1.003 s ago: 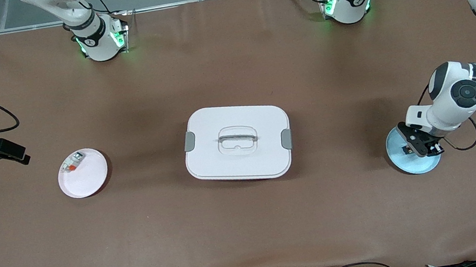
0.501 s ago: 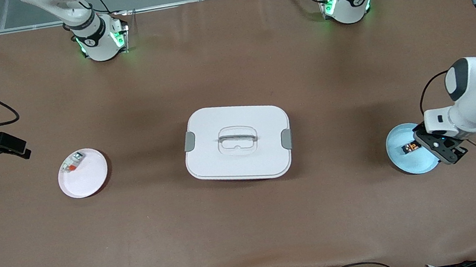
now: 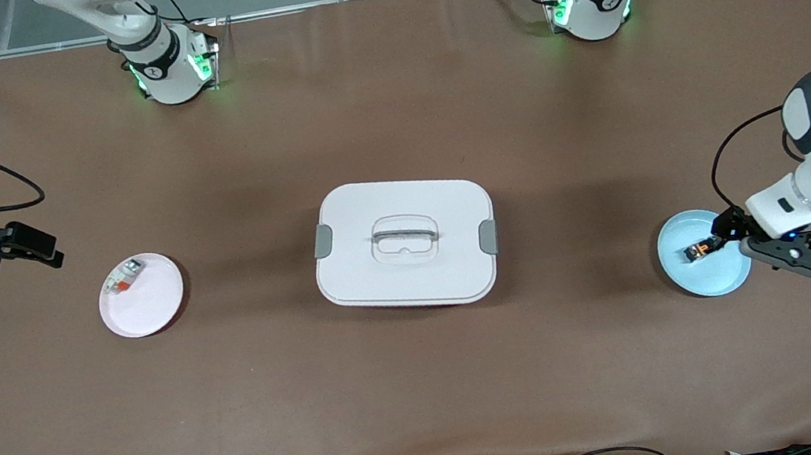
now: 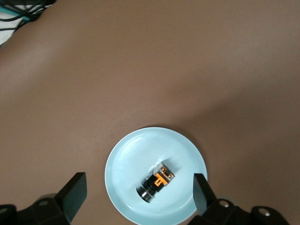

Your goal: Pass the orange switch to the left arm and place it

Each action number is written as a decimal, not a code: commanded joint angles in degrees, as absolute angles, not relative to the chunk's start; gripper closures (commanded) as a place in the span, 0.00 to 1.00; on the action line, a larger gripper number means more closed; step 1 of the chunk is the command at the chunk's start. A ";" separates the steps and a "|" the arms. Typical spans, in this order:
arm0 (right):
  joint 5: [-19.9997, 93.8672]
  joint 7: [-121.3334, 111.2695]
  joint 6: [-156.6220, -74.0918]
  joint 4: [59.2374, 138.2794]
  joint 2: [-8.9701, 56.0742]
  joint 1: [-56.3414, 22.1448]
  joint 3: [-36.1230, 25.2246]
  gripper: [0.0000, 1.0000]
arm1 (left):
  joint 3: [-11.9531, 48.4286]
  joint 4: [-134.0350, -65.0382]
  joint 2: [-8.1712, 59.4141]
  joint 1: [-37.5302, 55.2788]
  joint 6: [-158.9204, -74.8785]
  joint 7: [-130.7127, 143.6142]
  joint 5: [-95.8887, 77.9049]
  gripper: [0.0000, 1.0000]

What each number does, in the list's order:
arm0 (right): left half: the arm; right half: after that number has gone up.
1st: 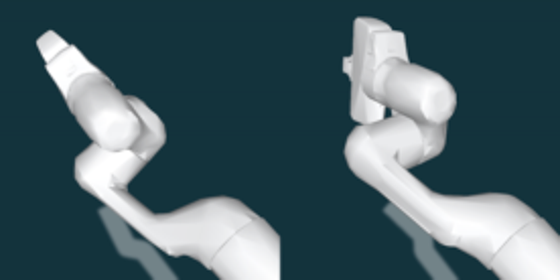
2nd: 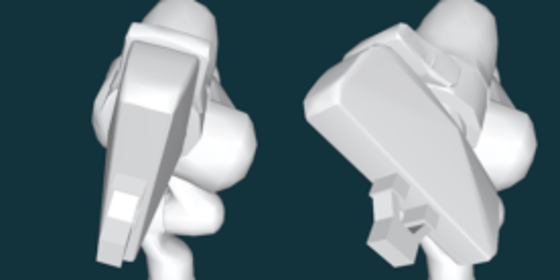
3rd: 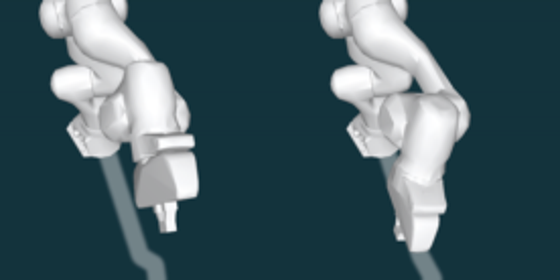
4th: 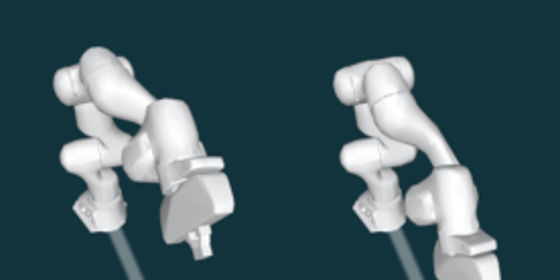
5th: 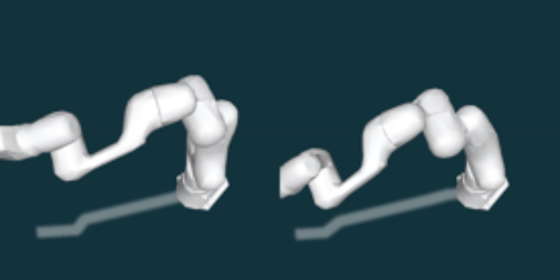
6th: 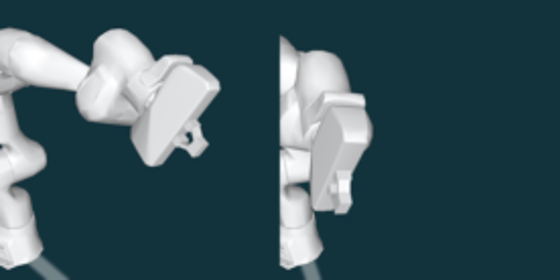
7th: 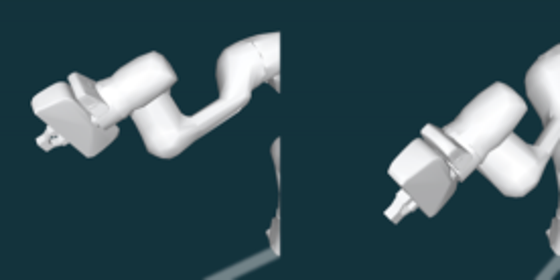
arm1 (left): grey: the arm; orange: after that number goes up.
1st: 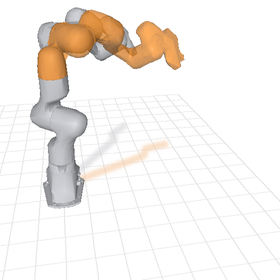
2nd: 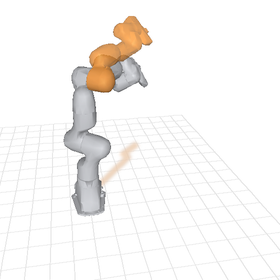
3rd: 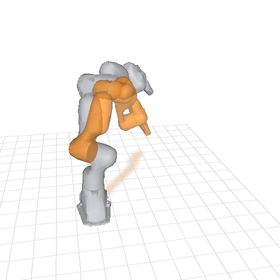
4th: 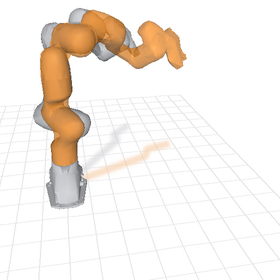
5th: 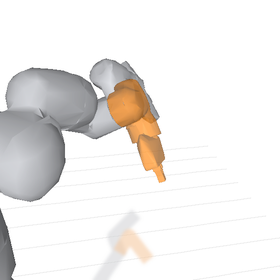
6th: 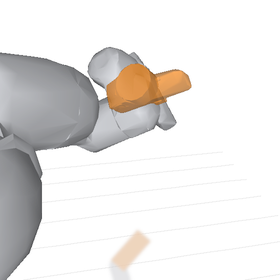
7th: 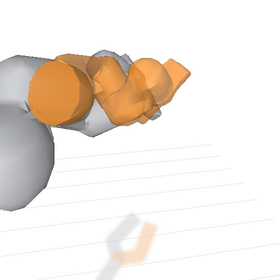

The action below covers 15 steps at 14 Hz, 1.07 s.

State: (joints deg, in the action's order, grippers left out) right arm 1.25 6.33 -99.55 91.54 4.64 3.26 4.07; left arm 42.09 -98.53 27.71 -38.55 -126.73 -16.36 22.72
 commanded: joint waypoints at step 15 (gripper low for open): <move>1.14 6.77 -97.38 87.63 4.75 2.72 3.78 0.00 | 48.79 -78.40 16.10 -37.02 -94.05 12.57 15.65 0.00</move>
